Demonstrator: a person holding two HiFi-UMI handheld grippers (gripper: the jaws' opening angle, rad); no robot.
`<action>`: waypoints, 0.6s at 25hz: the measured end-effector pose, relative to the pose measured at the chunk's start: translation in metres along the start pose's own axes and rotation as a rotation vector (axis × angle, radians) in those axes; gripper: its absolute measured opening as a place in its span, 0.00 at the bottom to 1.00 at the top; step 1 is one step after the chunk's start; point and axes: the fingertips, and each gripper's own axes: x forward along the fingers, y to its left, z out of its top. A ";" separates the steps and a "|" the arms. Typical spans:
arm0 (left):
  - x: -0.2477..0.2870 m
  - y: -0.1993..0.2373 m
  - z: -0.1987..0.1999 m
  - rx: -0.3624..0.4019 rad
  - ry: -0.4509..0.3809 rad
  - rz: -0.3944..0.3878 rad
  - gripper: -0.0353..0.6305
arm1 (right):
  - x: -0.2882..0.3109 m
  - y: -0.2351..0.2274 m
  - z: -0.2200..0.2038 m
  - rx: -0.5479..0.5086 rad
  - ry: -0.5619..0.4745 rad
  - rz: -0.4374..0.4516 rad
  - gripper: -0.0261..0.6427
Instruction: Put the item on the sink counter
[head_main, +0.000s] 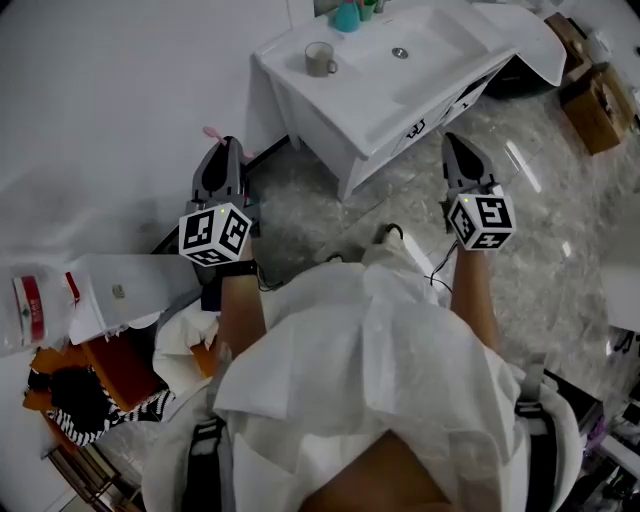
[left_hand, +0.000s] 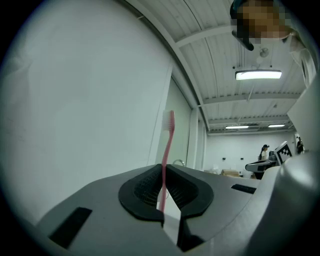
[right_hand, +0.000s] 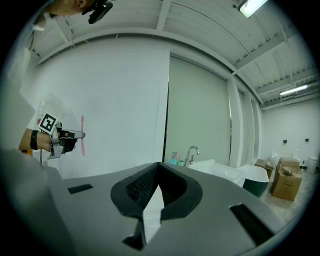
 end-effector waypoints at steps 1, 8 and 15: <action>0.001 -0.001 0.000 0.000 0.001 0.000 0.10 | 0.000 -0.002 0.000 0.002 0.002 -0.001 0.05; 0.011 -0.010 0.002 0.004 0.001 -0.010 0.10 | 0.002 -0.012 0.005 0.028 -0.021 0.012 0.05; 0.014 -0.013 0.002 -0.001 0.002 -0.012 0.10 | 0.003 -0.012 0.008 0.033 -0.043 0.024 0.05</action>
